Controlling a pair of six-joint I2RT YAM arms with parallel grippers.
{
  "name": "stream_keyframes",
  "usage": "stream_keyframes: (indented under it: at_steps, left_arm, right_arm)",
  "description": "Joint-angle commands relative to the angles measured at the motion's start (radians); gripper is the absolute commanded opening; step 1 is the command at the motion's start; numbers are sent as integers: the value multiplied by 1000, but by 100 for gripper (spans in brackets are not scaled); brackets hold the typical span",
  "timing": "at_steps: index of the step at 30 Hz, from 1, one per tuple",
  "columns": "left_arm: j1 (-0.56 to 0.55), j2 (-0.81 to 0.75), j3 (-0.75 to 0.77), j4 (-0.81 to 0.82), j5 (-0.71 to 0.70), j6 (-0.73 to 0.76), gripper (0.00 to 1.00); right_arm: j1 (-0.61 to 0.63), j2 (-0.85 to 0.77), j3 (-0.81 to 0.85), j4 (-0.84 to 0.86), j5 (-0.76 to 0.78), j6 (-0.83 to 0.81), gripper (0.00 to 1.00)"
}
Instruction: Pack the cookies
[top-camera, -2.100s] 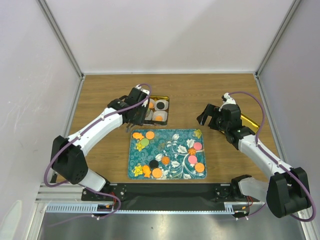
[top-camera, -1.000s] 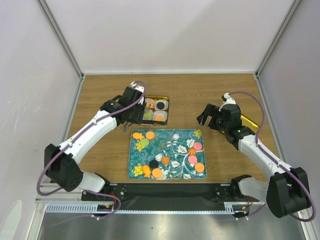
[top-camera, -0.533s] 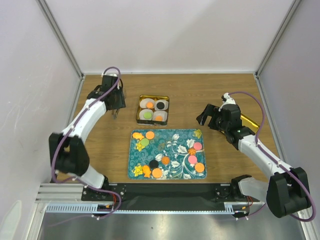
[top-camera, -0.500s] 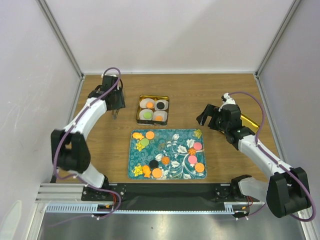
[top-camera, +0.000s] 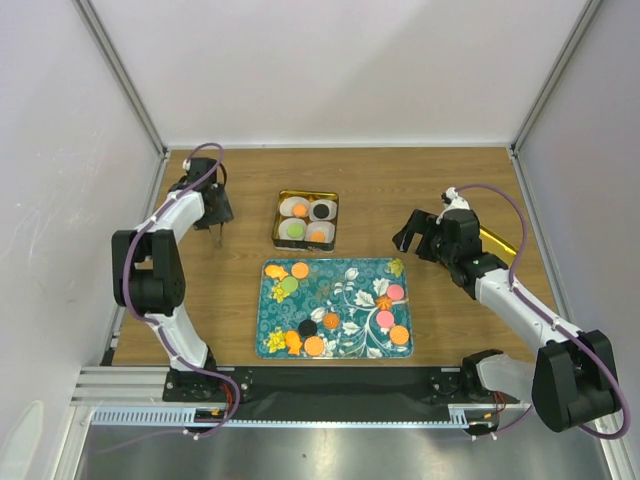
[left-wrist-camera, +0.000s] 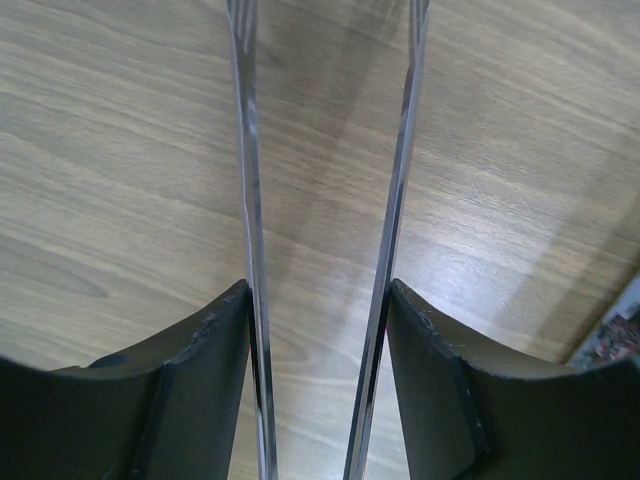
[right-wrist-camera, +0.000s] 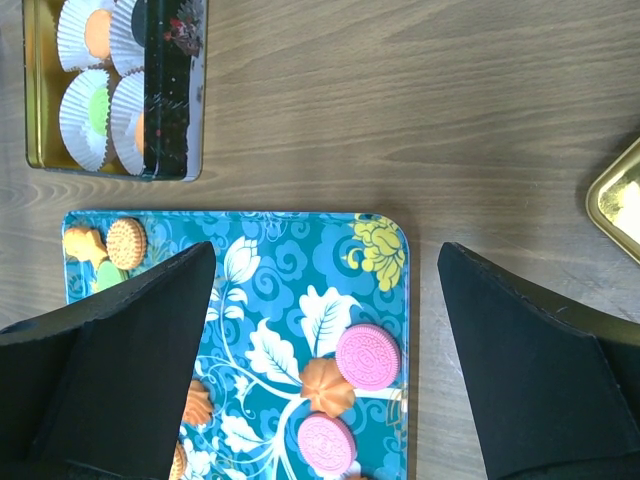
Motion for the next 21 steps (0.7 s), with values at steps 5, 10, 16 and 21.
stream_keyframes:
  at_steps: [5, 10, 16, 21]
  left_arm:
    - [1, 55, -43, 72, 13, -20, 63]
    - [1, 75, -40, 78, 21, -23, 69]
    - [3, 80, -41, 71, 15, -18, 76]
    - [4, 66, -49, 66, 13, -14, 81]
  right_arm:
    - [10, 6, 0, 33, 19, -17, 100]
    - [8, 6, 2, 27, 28, -27, 100]
    - [10, 6, 0, 18, 48, -36, 100]
    - [8, -4, 2, 6, 63, -44, 100]
